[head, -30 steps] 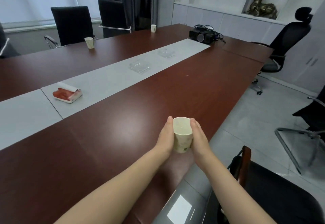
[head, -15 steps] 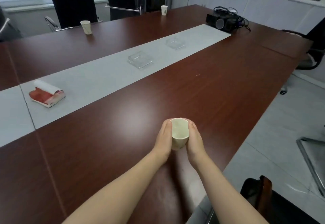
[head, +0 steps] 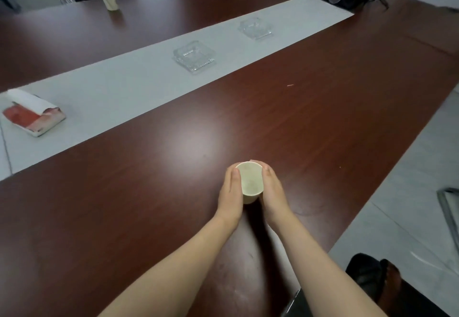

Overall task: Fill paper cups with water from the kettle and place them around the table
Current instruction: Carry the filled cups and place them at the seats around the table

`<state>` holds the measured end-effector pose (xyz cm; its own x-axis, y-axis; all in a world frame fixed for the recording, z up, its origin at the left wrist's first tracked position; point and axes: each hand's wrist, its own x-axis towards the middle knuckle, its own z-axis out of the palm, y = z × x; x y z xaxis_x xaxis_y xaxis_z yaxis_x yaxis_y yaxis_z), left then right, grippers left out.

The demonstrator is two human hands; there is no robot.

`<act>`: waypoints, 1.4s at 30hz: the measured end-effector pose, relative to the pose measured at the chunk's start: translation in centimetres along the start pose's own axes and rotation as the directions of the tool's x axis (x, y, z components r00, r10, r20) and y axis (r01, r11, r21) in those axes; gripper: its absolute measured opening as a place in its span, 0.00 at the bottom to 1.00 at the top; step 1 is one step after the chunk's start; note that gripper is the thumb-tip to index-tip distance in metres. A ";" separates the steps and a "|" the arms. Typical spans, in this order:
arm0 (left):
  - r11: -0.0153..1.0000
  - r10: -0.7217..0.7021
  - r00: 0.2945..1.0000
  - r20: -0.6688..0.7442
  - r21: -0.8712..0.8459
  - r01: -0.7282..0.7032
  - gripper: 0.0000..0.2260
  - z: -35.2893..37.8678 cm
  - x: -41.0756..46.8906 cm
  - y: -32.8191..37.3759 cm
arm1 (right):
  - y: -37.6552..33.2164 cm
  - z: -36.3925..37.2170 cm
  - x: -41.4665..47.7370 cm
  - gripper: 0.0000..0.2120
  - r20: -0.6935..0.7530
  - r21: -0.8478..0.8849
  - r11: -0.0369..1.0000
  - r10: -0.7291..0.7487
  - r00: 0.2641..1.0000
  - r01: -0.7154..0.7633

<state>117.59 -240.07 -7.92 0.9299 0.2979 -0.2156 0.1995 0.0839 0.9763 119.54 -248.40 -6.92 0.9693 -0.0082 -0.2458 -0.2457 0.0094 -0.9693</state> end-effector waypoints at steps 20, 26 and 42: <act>0.978 -0.140 0.989 -0.056 0.147 0.146 0.17 -1.0 -2.5 1.5 | -0.1 -1.9 -0.2 0.25 0.087 -0.122 0.969 0.224 0.971 -0.213; 0.963 -0.184 0.980 -0.081 0.185 0.196 0.19 -3.0 -5.6 4.2 | -1.2 -3.3 -2.2 0.27 0.073 -0.242 0.951 0.215 0.974 -0.192; 0.997 -0.077 0.938 -0.337 0.002 0.083 0.17 -18.2 -23.7 8.6 | -6.6 5.2 -19.2 0.23 0.280 -0.343 0.937 0.170 0.945 -0.067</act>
<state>91.62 -229.13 5.22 0.7533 0.5931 -0.2842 0.2765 0.1065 0.9551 102.63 -243.08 4.27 0.8770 0.2734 -0.3951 -0.2988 -0.3335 -0.8941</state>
